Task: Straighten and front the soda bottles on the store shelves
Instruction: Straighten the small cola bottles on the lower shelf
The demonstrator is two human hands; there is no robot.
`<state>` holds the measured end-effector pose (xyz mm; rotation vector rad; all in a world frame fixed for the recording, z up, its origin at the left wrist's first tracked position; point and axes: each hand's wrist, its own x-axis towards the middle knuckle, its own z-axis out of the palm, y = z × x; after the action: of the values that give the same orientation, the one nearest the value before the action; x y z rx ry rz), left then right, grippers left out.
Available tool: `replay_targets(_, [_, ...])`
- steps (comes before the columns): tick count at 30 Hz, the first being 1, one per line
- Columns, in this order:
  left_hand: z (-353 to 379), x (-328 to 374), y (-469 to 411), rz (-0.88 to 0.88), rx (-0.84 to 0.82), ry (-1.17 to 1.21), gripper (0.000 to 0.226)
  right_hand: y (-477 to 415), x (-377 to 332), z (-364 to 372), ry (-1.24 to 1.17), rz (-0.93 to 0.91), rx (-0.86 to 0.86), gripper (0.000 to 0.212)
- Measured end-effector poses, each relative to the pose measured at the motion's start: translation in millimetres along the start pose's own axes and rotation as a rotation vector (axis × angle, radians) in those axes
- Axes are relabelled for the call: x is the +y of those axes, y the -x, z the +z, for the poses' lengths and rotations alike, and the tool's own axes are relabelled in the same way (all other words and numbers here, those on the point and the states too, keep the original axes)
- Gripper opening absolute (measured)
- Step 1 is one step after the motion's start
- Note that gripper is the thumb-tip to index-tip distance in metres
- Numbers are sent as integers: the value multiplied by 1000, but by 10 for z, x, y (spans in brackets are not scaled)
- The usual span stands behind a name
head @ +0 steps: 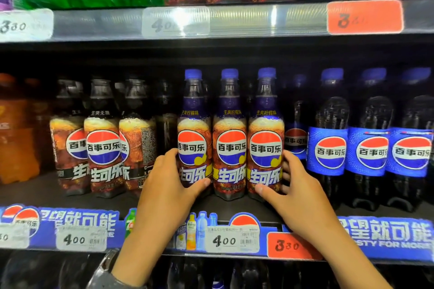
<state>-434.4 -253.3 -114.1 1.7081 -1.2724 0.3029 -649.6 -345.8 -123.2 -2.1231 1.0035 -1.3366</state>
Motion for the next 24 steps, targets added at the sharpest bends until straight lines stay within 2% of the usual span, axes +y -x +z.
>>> replay_targets(3, [-61, -18, 59, 14, 20, 7, 71, 47, -51, 21, 71, -57, 50, 79])
replay_targets(5, [-166, -51, 110, 49, 87, 19, 70, 117, -128, 34, 180, -115, 171, 77])
replay_targets(8, [-403, -164, 178, 135, 185, 7, 51, 206, -291, 68, 216, -303, 383, 61])
replay_targets(10, [-562, -285, 204, 141, 238, 3, 42, 261, -428, 140, 201, -411, 442, 45])
replay_targets(12, [-698, -435, 216, 129, 281, -8, 39, 310, -585, 278, 151, -449, 397, 37])
replay_targets(17, [-882, -755, 254, 65, 290, -77, 34, 402, -855, 709, 85, -438, 140, 22])
replay_targets(21, [-918, -906, 273, 36, 266, -106, 37, 385, -949, 975, 105, -385, -18, 31])
replay_targets(24, [-924, -939, 255, 13, 282, -108, 40, 294, -1010, 1117, 71, -339, -102, 49])
